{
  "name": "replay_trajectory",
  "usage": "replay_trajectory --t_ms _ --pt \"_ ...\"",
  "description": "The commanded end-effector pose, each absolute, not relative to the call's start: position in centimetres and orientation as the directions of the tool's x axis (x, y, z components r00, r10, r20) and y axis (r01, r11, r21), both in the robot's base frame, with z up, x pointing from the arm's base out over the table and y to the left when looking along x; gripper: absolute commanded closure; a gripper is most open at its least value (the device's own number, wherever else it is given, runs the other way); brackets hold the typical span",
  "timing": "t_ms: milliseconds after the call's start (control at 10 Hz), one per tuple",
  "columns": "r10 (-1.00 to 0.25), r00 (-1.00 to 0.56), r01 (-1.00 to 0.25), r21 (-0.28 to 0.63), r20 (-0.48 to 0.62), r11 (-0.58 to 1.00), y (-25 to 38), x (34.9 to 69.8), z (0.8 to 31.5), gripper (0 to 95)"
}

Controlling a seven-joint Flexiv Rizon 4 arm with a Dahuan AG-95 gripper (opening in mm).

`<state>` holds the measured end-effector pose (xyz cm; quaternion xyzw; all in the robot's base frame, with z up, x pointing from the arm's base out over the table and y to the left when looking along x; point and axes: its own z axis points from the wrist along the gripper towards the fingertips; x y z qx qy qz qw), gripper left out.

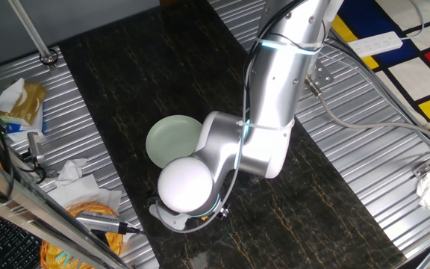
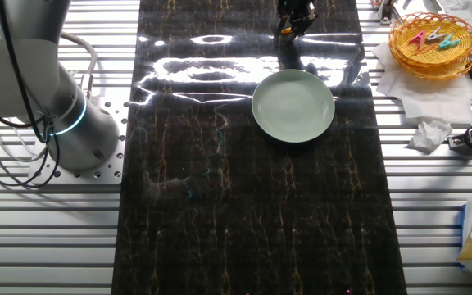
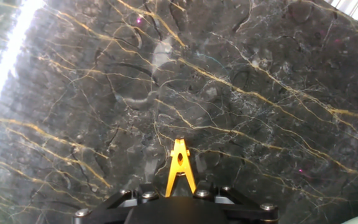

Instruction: Use a clamp

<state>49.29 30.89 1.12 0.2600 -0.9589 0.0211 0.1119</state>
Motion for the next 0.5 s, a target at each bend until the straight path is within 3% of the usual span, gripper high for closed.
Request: replay_trajectory --t_ms 100,500 --pt "-0.493 -0.842 -0.501 0.022 0.22 0.865 30.88 49.23 1.13 57.0" --pt "-0.491 -0.844 -0.498 0.025 0.216 0.867 30.96 49.23 1.11 57.0"
